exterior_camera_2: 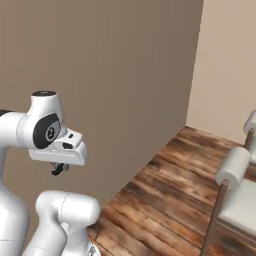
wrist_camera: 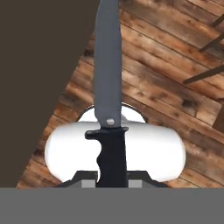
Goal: Retrieve the butter from the fridge and place it on a plate on the dining table. Then retrieve the butter knife by the fridge and place it near the plate.
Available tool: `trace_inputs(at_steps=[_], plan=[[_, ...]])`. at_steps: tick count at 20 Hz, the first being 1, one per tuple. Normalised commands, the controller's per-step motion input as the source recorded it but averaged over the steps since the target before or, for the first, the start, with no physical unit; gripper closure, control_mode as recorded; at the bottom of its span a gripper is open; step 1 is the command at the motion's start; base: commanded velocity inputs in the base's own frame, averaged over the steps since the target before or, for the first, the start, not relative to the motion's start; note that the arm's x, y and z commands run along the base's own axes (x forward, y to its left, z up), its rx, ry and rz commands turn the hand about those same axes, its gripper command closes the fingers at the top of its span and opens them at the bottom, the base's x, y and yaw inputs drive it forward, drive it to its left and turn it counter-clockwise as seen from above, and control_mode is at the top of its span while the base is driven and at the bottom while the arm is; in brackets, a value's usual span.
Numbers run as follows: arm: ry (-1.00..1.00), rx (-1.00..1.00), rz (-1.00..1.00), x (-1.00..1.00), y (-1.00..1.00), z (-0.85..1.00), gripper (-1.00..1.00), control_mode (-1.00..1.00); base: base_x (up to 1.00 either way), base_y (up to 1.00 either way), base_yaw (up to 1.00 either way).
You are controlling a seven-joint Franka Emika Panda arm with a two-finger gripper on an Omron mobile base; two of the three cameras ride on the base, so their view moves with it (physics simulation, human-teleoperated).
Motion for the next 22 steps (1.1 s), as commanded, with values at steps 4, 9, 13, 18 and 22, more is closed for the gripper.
trace_inputs(at_steps=[4,9,13,18,22], plan=[[0.00,0.00,0.00,0.00,0.00,0.00,1.00,1.00,0.55,0.21,-0.82],[0.00,0.00,0.00,0.00,0.00,0.00,1.00,1.00,0.71,0.40,-0.75],[0.00,0.00,0.00,0.00,0.00,0.00,1.00,1.00,0.77,0.57,-0.73],[0.00,0.00,0.00,0.00,0.00,0.00,1.00,1.00,0.79,0.75,-0.68],[0.00,0.00,0.00,0.00,0.00,0.00,1.00,1.00,0.69,0.72,-0.68]])
